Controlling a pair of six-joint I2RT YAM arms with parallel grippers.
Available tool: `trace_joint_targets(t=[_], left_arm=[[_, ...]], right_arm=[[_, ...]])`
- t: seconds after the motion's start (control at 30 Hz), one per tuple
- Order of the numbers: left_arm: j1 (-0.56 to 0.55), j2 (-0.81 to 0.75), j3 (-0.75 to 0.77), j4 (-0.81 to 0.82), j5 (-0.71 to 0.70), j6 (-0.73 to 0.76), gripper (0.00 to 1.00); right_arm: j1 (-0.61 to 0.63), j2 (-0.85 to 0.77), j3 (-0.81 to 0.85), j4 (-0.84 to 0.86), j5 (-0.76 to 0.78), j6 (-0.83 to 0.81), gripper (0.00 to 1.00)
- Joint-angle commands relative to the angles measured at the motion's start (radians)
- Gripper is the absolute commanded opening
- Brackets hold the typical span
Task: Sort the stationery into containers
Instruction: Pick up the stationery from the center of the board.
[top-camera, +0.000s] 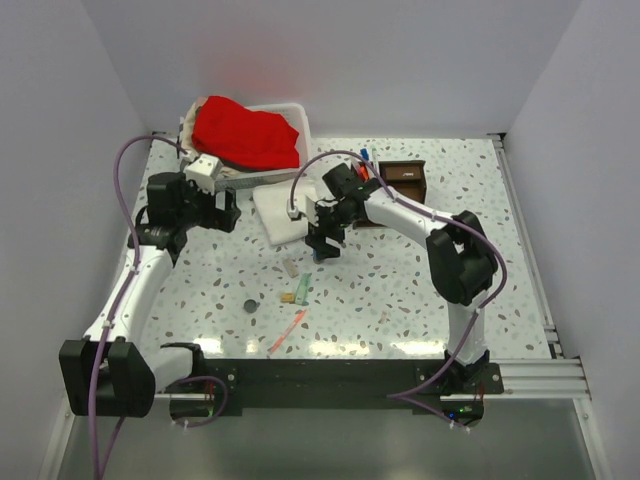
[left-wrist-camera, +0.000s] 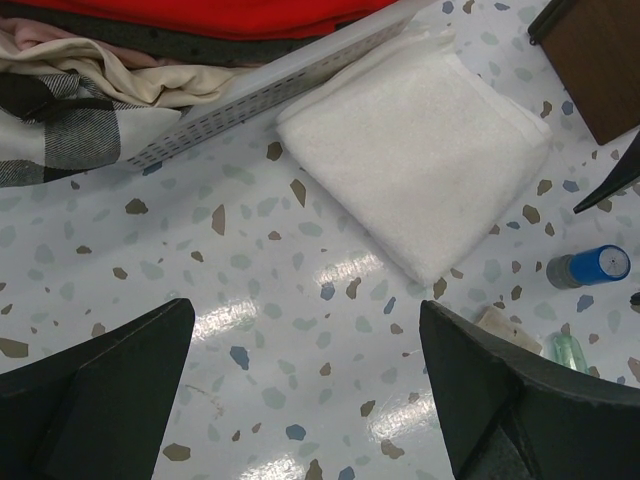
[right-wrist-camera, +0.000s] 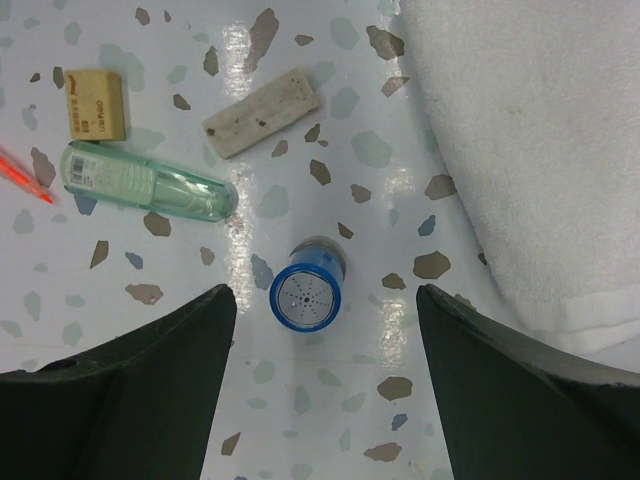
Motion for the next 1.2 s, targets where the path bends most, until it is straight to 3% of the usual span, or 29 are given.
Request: trace_joint_targets(t=[0.0,0.37,1.17], left_arm=[[0.009,0.006,-0.003,0.044,0.004,-0.008,1.0],[0.009,0.022,-0.006,0.062,0.01,-0.011,1.0],[0.01,0.016,-0.024,0.073,0.013,-0.009,1.0]], right_arm=[[0.004,0.019,0.057,0.002,-0.009,-0.01,0.75],[0.016,0.043,0.076,-0.029,0.002,-0.035,0.62],[0.041,0.046,0.024,-0.02,0.082,-0.071,0.57]])
